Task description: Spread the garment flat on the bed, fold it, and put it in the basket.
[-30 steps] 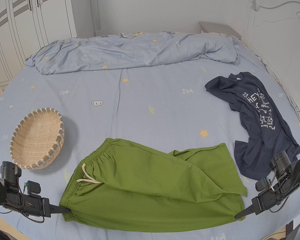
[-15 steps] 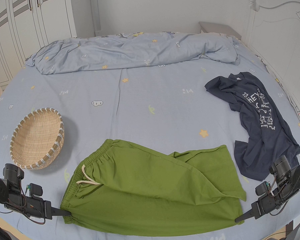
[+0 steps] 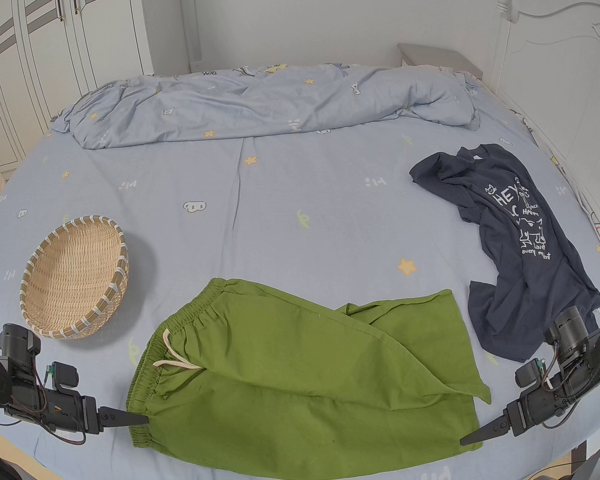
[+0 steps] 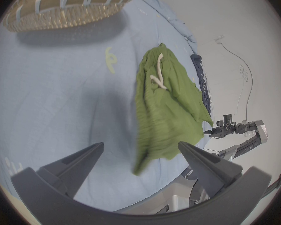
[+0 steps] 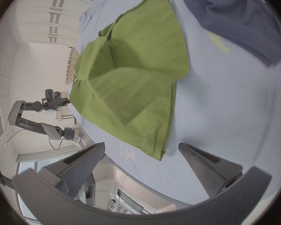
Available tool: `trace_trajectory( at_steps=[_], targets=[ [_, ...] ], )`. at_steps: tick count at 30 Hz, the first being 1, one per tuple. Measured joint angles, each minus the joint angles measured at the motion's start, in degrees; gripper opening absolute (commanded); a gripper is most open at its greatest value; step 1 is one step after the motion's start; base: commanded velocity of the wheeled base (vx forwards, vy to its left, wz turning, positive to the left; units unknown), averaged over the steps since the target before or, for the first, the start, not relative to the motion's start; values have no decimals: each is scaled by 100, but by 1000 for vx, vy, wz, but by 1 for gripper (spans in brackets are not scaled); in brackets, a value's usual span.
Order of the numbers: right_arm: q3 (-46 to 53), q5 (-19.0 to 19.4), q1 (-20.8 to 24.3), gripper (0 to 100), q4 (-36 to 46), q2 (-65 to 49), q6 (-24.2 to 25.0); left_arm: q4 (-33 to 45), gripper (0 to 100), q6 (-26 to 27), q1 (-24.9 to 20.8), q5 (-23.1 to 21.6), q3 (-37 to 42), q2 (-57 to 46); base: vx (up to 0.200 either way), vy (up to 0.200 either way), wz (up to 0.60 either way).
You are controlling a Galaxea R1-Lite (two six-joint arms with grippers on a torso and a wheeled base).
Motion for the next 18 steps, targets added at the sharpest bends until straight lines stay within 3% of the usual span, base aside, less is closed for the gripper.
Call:
trace_trajectory(
  at_steps=[14, 18],
  targets=[
    [-325, -336, -88, 100, 21, -984, 46, 68, 100, -33, 128, 0, -257, -896, 0, 0, 0],
    [-581, -424, -219, 100, 32, -1169, 48, 157, 100, -522, -137, 274, -734, -1031, 0, 0, 0]
  ],
)
